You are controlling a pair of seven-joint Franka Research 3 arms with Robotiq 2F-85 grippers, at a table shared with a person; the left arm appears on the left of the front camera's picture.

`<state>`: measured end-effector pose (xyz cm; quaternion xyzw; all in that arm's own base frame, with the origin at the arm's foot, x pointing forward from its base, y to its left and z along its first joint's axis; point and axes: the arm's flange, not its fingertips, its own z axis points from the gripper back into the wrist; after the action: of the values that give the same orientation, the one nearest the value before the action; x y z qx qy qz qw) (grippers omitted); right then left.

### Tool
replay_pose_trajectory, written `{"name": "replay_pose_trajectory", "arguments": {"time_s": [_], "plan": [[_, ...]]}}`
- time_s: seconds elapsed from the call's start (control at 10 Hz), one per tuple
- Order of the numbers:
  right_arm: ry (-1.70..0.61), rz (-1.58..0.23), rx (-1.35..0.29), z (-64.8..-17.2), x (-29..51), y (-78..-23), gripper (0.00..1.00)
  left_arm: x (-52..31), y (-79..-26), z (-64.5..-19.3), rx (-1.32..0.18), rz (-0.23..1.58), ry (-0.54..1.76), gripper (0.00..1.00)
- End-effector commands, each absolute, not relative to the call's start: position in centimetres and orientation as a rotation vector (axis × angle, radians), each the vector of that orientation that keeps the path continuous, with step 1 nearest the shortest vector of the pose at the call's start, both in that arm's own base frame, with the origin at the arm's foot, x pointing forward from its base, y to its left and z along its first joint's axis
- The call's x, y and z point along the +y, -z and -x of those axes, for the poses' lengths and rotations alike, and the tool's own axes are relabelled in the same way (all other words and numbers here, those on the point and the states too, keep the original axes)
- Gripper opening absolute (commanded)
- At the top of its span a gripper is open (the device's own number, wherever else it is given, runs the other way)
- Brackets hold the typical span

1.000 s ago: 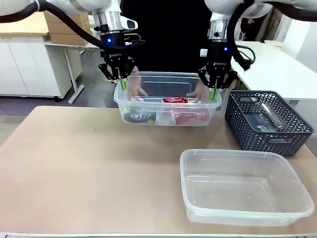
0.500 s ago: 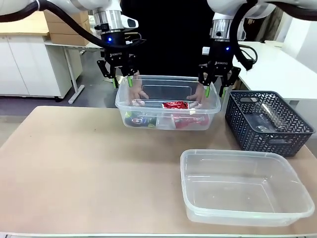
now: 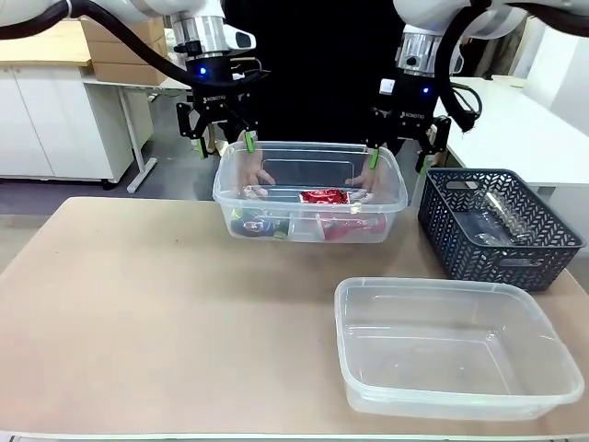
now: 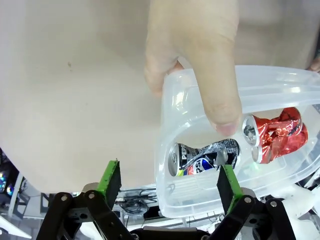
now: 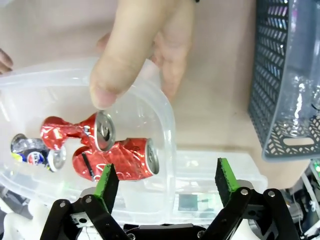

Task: Sort the waste into each basket.
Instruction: Release the Organizing box you were holding, then pick up the Organizing box on the right side of the table and lift it.

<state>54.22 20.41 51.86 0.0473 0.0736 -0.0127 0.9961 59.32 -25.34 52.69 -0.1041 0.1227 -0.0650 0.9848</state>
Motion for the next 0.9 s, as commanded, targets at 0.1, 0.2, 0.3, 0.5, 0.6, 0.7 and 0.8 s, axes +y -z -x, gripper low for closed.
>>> {"name": "replay_pose_trajectory", "arguments": {"time_s": [0.1,0.2,0.3,0.5,0.6,0.7,0.8], "plan": [[0.067,-0.202,0.092,-53.2,19.4,-52.3,1.00,-24.4,-52.9,-57.2,0.192,0.173,0.139,1.00],[0.116,-0.145,0.119,-53.6,20.2,-51.8,1.00,-24.3,-52.8,-56.8,0.194,0.186,0.123,1.00],[0.047,-0.148,0.112,-54.0,20.2,-52.9,1.00,-25.2,-53.7,-58.7,0.228,0.205,0.132,1.00],[0.047,-0.148,0.112,-54.0,20.2,-52.9,1.00,-25.2,-53.7,-58.7,0.228,0.205,0.132,1.00],[0.047,-0.148,0.112,-54.0,20.2,-52.9,1.00,-25.2,-53.7,-58.7,0.228,0.205,0.132,1.00],[0.047,-0.148,0.112,-54.0,20.2,-52.9,1.00,-25.2,-53.7,-58.7,0.228,0.205,0.132,1.00],[0.047,-0.148,0.112,-54.0,20.2,-52.9,1.00,-25.2,-53.7,-58.7,0.228,0.205,0.132,1.00]]}}
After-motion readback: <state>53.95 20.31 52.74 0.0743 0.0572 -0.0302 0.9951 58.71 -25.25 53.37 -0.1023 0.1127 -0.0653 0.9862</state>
